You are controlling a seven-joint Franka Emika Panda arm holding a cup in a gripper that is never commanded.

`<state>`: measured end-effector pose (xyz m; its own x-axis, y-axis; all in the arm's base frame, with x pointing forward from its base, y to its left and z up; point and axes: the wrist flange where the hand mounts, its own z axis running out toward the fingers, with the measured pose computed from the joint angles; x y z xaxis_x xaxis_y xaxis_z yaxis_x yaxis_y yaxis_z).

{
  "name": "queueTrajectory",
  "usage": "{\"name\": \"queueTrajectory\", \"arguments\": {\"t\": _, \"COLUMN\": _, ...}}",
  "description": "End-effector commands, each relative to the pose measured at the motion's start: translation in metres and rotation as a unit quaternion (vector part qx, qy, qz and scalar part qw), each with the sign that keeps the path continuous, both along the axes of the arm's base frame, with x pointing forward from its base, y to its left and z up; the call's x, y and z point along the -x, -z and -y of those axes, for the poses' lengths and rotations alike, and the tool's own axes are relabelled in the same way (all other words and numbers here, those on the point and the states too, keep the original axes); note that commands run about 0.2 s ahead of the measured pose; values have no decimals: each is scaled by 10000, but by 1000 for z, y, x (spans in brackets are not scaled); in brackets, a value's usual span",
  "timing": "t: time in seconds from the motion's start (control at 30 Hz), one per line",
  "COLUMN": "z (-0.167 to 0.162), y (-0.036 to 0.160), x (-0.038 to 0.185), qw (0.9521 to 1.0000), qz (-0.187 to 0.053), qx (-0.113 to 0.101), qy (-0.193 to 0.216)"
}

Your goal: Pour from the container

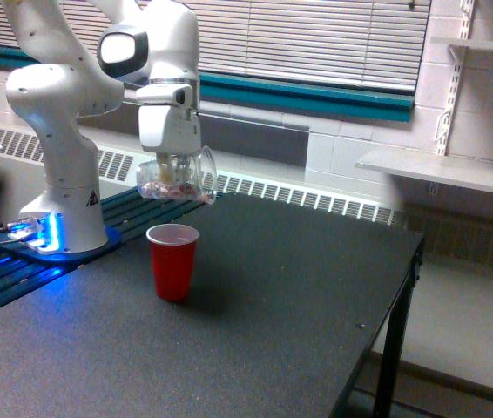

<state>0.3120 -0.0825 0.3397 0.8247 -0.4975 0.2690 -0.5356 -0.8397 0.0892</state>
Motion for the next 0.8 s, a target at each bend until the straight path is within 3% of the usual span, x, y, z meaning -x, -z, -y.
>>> {"name": "queueTrajectory", "arguments": {"t": 0.03, "z": -2, "y": 12, "x": 15, "qw": 9994, "qz": -321, "qx": 4, "qy": -143}}
{"name": "queueTrajectory", "arguments": {"t": 0.8, "z": -9, "y": -2, "x": 27, "qw": 9987, "qz": -494, "qx": 6, "qy": 91}}
